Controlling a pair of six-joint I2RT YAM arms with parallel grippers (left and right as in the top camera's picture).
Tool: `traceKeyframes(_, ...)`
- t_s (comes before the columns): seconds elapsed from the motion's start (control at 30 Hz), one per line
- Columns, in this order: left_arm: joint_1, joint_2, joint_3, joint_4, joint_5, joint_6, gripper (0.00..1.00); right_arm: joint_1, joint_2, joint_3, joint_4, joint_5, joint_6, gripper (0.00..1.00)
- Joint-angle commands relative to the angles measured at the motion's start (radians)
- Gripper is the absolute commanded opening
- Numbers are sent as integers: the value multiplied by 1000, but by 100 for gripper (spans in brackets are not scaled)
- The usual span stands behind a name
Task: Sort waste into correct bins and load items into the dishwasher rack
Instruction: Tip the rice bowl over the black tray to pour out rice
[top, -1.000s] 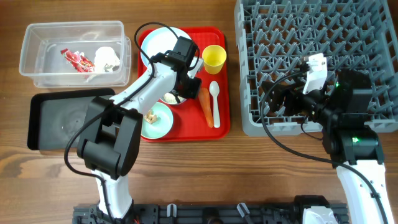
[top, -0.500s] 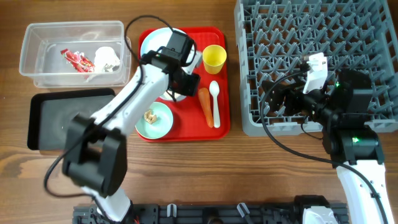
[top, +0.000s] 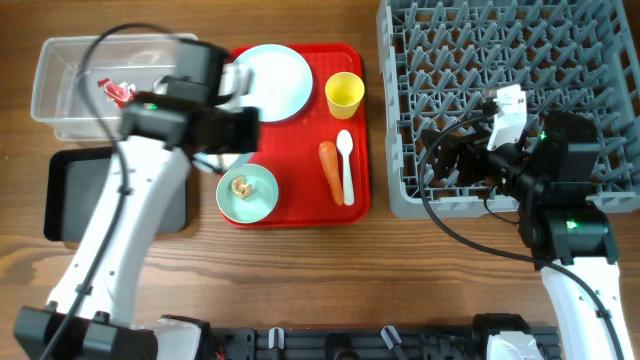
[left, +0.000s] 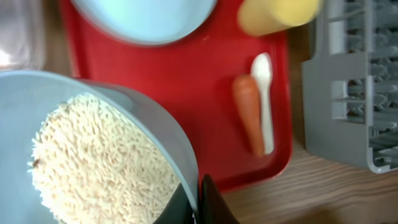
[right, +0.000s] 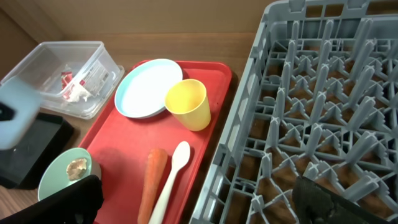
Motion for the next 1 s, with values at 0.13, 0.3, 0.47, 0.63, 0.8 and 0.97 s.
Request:
traceKeyframes(0.13, 353, -7, -24, -125, 236, 97, 4, -3, 6, 24, 4, -19, 7, 100)
traceKeyframes(0.3, 586, -7, -124, -84, 472, 219, 4, -3, 6, 24, 7, -19, 8, 100)
traceKeyframes(0.47, 756, -7, -257, 31, 644, 252, 4, -3, 6, 24, 6, -19, 8, 99)
traceKeyframes(0.63, 869, -5, -349, 157, 756, 251, 4, -3, 6, 24, 7, -19, 7, 100)
traceKeyframes(0.8, 945, 16, -378, 225, 770, 248, 4, -3, 6, 24, 7, -19, 5, 100)
traceKeyframes(0.97, 1002, 60, -381, 243, 845, 248, 4, -3, 6, 24, 7, -18, 6, 100)
